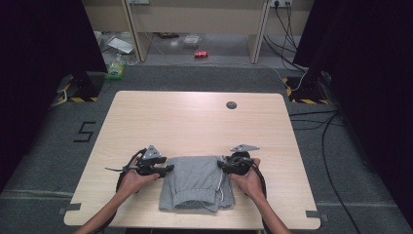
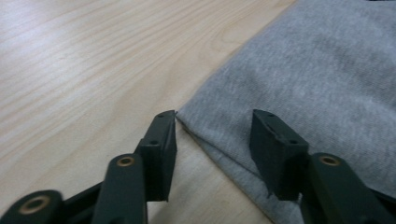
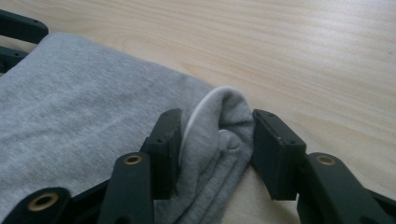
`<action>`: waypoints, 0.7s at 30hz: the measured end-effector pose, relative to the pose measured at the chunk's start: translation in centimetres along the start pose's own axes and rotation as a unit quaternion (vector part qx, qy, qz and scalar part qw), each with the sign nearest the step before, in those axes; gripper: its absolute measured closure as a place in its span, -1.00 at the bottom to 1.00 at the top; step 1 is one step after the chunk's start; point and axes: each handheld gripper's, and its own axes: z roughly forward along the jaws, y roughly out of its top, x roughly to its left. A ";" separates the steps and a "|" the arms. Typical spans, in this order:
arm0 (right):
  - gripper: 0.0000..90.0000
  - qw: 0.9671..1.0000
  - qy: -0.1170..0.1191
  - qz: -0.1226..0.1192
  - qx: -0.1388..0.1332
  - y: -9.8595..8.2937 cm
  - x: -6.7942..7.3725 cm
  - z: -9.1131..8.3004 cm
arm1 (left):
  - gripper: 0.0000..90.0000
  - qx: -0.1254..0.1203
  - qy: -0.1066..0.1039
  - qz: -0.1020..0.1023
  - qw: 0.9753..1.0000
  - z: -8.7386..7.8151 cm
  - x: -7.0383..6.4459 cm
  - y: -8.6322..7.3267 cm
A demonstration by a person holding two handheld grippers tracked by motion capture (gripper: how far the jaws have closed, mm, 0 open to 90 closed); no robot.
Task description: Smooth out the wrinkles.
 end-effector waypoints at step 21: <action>0.52 1.000 -0.003 0.020 -0.013 1.6 -1.1 1.4 | 0.71 -0.002 0.027 0.032 0.999 1.6 0.3 1.6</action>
